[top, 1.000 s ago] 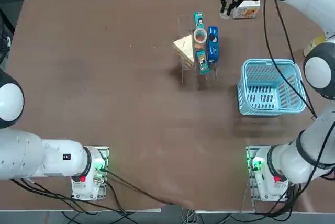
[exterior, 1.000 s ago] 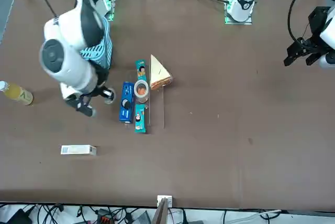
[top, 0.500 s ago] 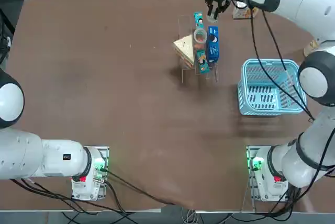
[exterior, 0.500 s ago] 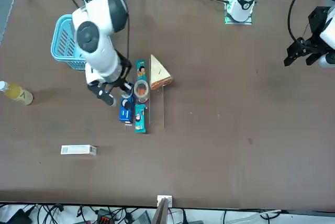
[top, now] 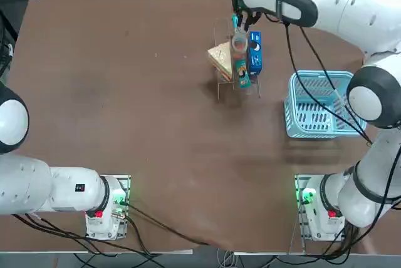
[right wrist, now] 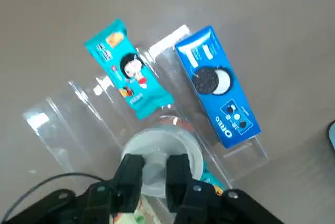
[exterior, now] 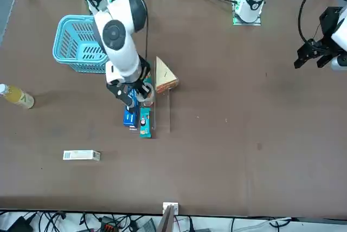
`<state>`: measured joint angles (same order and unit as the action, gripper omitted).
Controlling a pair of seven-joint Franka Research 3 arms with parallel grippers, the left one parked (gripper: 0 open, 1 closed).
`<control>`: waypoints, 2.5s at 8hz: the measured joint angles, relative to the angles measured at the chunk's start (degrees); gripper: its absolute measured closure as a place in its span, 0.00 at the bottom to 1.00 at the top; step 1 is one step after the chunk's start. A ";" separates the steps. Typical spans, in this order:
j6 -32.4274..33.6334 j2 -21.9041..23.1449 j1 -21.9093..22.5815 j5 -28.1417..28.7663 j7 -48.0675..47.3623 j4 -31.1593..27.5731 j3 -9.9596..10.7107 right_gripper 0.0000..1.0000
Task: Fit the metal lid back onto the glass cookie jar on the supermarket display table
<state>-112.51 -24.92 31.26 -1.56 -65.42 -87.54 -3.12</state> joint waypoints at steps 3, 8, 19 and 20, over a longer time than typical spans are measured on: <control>-0.09 -0.10 1.58 -1.57 -0.96 -3.26 0.09 0.73; -2.00 0.38 2.04 -2.00 -2.06 -3.98 0.18 0.73; -4.11 0.44 2.04 -2.01 -2.20 -5.78 0.19 0.73; -4.31 0.45 2.05 -2.01 -2.20 -5.90 0.19 0.73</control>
<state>-116.82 -24.47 33.31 -3.56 -67.62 -93.44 -2.93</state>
